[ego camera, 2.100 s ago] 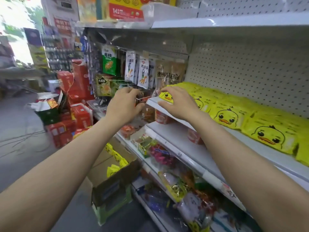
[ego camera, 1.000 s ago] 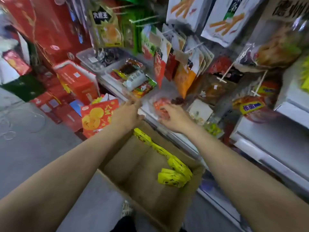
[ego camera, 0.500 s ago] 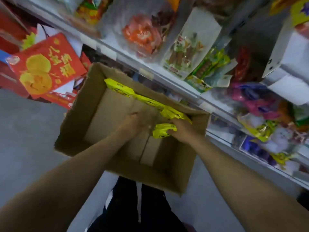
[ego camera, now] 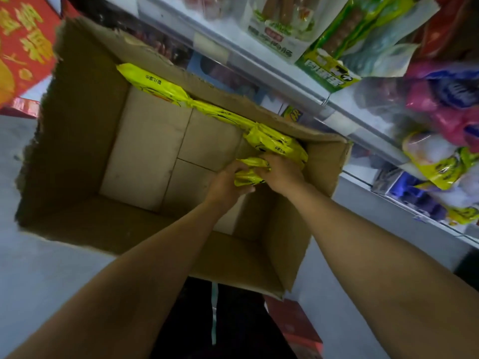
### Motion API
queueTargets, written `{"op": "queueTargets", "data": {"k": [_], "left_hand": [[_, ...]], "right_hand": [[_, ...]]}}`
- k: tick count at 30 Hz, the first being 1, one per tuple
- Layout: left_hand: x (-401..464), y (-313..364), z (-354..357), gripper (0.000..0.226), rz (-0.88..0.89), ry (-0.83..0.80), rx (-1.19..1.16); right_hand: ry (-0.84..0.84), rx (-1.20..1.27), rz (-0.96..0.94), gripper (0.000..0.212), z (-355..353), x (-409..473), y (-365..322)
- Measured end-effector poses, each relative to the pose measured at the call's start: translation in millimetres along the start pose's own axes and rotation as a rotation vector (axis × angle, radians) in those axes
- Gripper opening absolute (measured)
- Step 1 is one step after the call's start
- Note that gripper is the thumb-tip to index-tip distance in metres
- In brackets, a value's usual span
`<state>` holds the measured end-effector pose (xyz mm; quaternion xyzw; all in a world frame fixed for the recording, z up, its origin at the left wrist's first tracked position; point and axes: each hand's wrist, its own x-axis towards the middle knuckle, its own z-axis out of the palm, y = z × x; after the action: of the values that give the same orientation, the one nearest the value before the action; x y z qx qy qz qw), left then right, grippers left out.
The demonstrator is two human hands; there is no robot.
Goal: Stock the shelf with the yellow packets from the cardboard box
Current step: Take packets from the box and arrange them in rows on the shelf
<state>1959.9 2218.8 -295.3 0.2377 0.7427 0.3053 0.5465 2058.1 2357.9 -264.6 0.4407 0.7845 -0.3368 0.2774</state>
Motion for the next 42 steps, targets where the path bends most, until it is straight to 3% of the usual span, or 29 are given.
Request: {"op": "queueTargets", "data": {"k": [3,6,9,12,15,18,20,23,28,33,39,42], "left_hand": [[3,-6,5,0.048,-0.009,0.037,-0.073],[0,-11,-11,0.032,-0.075,0.039,-0.104],[-5,-28,-43,0.023,-0.113,0.032,-0.054],[-14,-55,-81,0.016,-0.188,0.149,0.094],[-21,-75,-107,0.022,-0.265,0.111,0.281],[-18,-79,-107,0.052,-0.276,0.039,0.334],[-15,-75,-99,0.066,-0.262,0.055,0.452],[-13,-67,-87,0.063,-0.267,0.067,0.546],[-21,-52,-81,0.07,-0.372,-0.156,0.232],[-54,-23,-93,0.038,-0.392,-0.126,-0.121],[-98,34,-120,0.018,-0.216,-0.162,-0.134],[-117,73,-121,0.019,-0.099,-0.113,-0.103]], "right_hand": [[-0.006,0.023,-0.006,0.036,-1,6,1],[-0.053,0.084,0.019,0.043,-3,14,-2],[-0.102,0.153,0.02,0.044,4,19,-7],[-0.1,0.219,0.062,0.043,18,21,-8],[-0.105,0.291,0.097,0.048,29,23,-8],[-0.12,0.265,0.146,0.067,36,23,-8],[-0.136,0.262,0.161,0.067,38,22,-6],[-0.112,0.257,0.145,0.064,38,20,-4],[-0.057,0.246,0.156,0.057,25,2,0],[0.005,0.297,0.168,0.054,-7,-38,-2],[0.108,0.582,0.178,0.057,-46,-101,-9],[0.155,0.814,0.154,0.036,-62,-139,-9]]}}
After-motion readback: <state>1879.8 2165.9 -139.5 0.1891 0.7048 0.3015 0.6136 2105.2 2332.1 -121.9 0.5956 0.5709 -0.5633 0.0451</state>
